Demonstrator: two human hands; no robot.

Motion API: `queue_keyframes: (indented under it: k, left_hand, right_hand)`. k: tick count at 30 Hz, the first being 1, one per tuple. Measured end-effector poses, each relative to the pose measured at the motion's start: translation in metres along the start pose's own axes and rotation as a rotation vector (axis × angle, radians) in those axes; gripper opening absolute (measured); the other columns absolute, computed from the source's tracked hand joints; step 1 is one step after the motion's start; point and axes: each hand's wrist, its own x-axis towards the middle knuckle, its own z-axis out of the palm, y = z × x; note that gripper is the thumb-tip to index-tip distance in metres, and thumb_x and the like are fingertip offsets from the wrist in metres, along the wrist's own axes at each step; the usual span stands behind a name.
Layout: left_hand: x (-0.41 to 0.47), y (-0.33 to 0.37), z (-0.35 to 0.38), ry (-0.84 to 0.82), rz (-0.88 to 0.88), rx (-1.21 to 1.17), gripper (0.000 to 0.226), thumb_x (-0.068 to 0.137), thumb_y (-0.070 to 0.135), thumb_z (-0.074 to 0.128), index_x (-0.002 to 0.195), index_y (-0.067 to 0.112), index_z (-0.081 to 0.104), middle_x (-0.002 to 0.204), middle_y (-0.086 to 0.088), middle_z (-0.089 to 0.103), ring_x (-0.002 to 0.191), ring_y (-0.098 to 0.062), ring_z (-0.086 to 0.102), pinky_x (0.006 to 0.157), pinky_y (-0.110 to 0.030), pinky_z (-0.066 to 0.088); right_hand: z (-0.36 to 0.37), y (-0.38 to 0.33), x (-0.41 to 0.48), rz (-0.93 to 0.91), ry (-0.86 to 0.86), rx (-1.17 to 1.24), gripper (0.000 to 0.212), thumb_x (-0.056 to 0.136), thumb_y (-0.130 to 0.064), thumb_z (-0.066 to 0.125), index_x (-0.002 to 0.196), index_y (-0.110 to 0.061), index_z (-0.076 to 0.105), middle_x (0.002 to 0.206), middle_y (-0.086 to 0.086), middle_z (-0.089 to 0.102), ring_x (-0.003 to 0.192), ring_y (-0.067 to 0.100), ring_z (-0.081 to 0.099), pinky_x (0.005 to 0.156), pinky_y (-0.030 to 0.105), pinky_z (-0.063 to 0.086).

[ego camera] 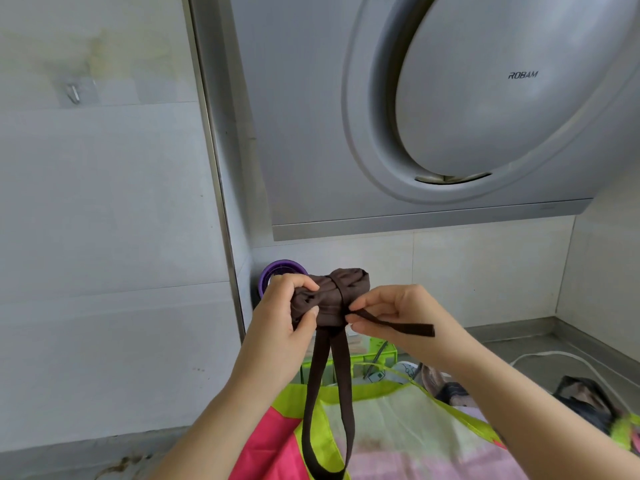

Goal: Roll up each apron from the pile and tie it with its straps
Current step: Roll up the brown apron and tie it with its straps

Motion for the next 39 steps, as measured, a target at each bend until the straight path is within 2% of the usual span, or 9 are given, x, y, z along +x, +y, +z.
queue_keyframes:
  k: [4,14,16,19,22,25,30,35,39]
  left_hand:
    - [0.002,-0.005,-0.002,0.074,-0.088,-0.044,0.04,0.087,0.004,0.063,0.092,0.04,0.049,0.098,0.015,0.059,0.09,0.004,0.056,0.072,-0.006,0.04]
    - [0.009,-0.016,-0.011,0.17,-0.347,-0.164,0.03,0.089,0.005,0.061,0.095,0.034,0.052,0.094,0.013,0.059,0.086,-0.004,0.059,0.069,-0.017,0.045]
    - [0.006,-0.015,-0.009,0.133,-0.323,-0.151,0.032,0.088,0.005,0.061,0.094,0.035,0.051,0.095,0.012,0.06,0.088,-0.005,0.059,0.07,-0.017,0.044]
    - [0.0,-0.008,-0.002,0.0,-0.225,-0.065,0.035,0.088,0.006,0.063,0.094,0.039,0.05,0.099,0.014,0.058,0.091,-0.001,0.057,0.071,-0.009,0.042]
    - [-0.002,0.001,-0.002,-0.17,-0.16,-0.118,0.034,0.087,0.008,0.064,0.093,0.039,0.053,0.1,0.011,0.06,0.09,0.001,0.059,0.072,-0.009,0.044]
    - [-0.001,0.006,-0.009,-0.294,-0.15,-0.191,0.037,0.088,0.007,0.064,0.093,0.042,0.054,0.099,0.013,0.062,0.093,-0.007,0.062,0.078,-0.019,0.05]
    - [-0.005,0.015,-0.018,-0.403,-0.113,-0.242,0.035,0.087,0.003,0.063,0.091,0.038,0.057,0.099,0.009,0.063,0.094,-0.013,0.063,0.089,-0.039,0.052]
    - [-0.007,0.024,-0.022,-0.443,-0.07,-0.28,0.029,0.082,0.012,0.063,0.089,0.039,0.056,0.101,0.011,0.063,0.092,-0.011,0.063,0.086,-0.033,0.053]
    - [-0.011,0.031,-0.021,-0.428,0.024,-0.207,0.041,0.084,0.001,0.067,0.086,0.041,0.055,0.1,0.016,0.06,0.093,-0.008,0.06,0.078,-0.016,0.048]
  right_hand:
    - [-0.007,-0.004,0.005,-0.035,0.04,-0.151,0.016,0.083,-0.013,0.07,0.073,-0.024,0.069,0.072,-0.004,0.072,0.071,0.01,0.067,0.077,0.028,0.054]
    - [-0.017,-0.006,0.005,-0.109,-0.067,-0.299,0.016,0.086,-0.018,0.067,0.077,-0.031,0.069,0.093,-0.013,0.071,0.089,0.007,0.065,0.085,0.028,0.053]
    - [-0.02,-0.009,0.007,-0.115,-0.062,-0.308,0.008,0.086,-0.018,0.067,0.082,-0.024,0.071,0.087,-0.01,0.071,0.086,0.008,0.065,0.083,0.027,0.053]
    - [-0.02,-0.021,0.016,-0.177,-0.057,-0.329,0.011,0.087,-0.016,0.066,0.08,-0.023,0.07,0.081,-0.01,0.07,0.081,0.001,0.064,0.073,0.009,0.045]
    - [-0.022,-0.027,0.029,-0.163,-0.054,-0.322,0.009,0.084,-0.019,0.069,0.08,-0.012,0.073,0.081,0.0,0.071,0.076,0.006,0.063,0.07,0.012,0.045]
    - [-0.026,-0.02,0.037,-0.108,-0.09,-0.249,0.023,0.081,-0.022,0.072,0.074,-0.001,0.068,0.066,0.007,0.064,0.062,0.01,0.053,0.062,0.019,0.042]
    - [-0.027,-0.005,0.039,0.051,-0.124,-0.011,0.026,0.067,-0.035,0.074,0.062,-0.011,0.065,0.07,0.01,0.062,0.067,0.02,0.051,0.068,0.03,0.039]
    - [-0.029,0.001,0.039,0.251,-0.352,0.204,0.022,0.07,-0.028,0.071,0.065,-0.009,0.062,0.059,0.001,0.061,0.051,0.009,0.054,0.053,0.019,0.045]
    - [-0.038,0.011,0.039,0.361,-0.603,0.311,0.042,0.061,-0.042,0.086,0.081,-0.009,0.069,0.081,0.008,0.069,0.07,0.015,0.066,0.069,0.025,0.054]
